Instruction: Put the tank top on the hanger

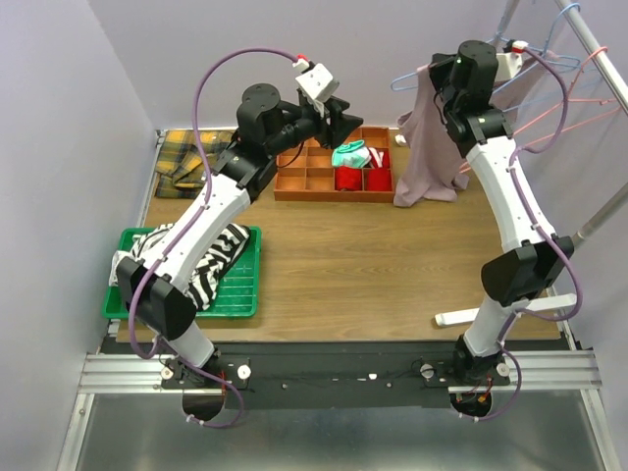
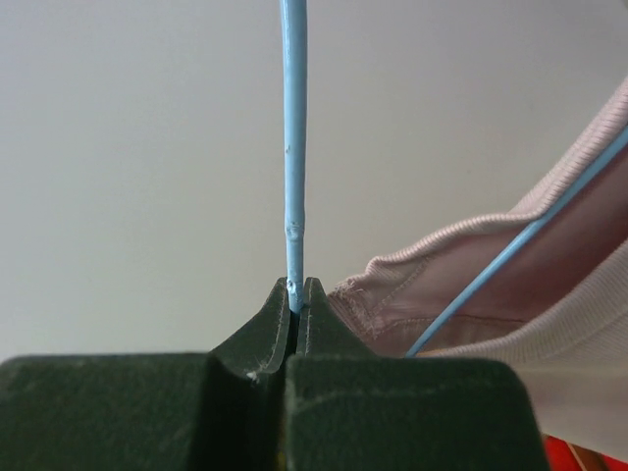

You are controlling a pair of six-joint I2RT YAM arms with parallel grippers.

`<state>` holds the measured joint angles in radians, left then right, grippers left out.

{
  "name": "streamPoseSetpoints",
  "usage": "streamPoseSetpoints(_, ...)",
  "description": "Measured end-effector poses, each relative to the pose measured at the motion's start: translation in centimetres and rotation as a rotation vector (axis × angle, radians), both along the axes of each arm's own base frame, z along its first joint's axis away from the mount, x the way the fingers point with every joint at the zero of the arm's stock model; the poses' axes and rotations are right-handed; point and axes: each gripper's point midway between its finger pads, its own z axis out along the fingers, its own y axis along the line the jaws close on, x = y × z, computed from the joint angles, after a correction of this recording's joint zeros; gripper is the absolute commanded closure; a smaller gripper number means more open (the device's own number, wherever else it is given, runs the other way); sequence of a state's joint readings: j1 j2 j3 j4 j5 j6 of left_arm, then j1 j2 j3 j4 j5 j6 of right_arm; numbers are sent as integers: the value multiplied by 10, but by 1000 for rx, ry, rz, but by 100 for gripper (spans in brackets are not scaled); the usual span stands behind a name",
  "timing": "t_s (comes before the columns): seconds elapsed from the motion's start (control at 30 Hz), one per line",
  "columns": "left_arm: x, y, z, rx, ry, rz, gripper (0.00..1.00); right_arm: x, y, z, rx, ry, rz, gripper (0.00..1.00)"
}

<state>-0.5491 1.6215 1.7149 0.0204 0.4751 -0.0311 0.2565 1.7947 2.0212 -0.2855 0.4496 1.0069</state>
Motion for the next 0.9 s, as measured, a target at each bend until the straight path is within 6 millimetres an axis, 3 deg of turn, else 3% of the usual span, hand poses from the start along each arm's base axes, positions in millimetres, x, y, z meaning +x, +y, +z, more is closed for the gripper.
streamPoseSetpoints(0.33,-16,13,15,-2,-25,16,44,40,-36,19,135,-79,-54,99)
streamPoseSetpoints(0.63,-22,20,13,31,-37,26,44,56,-31,13,167,-78,-18,99)
streamPoseSetpoints(0.9,-20,19,0,45,-14,25,44,54,-17,25,176,-102,28,99)
